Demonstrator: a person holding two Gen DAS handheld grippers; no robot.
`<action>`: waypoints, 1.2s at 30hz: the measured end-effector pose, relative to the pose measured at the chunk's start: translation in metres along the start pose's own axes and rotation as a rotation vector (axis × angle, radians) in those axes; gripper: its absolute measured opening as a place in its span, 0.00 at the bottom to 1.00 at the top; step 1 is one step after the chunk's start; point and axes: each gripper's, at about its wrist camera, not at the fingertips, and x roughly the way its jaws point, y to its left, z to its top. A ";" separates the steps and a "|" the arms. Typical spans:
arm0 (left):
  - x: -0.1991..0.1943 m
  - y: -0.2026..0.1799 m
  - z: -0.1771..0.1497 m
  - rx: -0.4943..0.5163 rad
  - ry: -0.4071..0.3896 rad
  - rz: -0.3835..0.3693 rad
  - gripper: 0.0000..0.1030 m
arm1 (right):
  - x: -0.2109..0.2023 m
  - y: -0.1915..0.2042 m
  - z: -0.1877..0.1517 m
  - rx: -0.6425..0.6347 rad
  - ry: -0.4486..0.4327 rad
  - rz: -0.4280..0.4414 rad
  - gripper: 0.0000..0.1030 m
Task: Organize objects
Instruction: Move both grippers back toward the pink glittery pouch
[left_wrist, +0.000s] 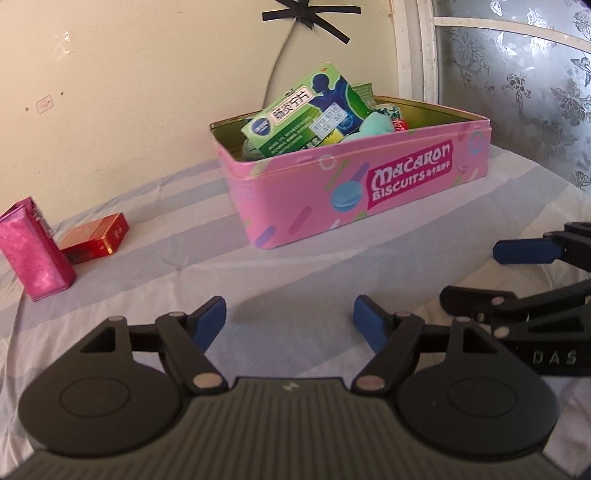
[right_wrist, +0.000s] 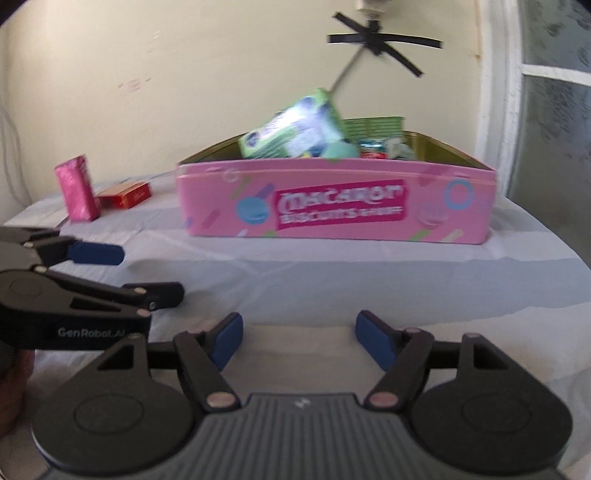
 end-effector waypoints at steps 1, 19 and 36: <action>-0.002 0.003 -0.002 -0.004 0.001 0.002 0.76 | 0.000 0.005 0.000 -0.012 0.003 0.006 0.70; -0.025 0.087 -0.035 -0.219 0.021 0.019 0.85 | 0.003 0.095 -0.006 -0.145 -0.027 0.149 0.70; -0.034 0.130 -0.043 -0.272 0.008 0.085 0.87 | 0.017 0.126 0.007 -0.217 0.011 0.232 0.70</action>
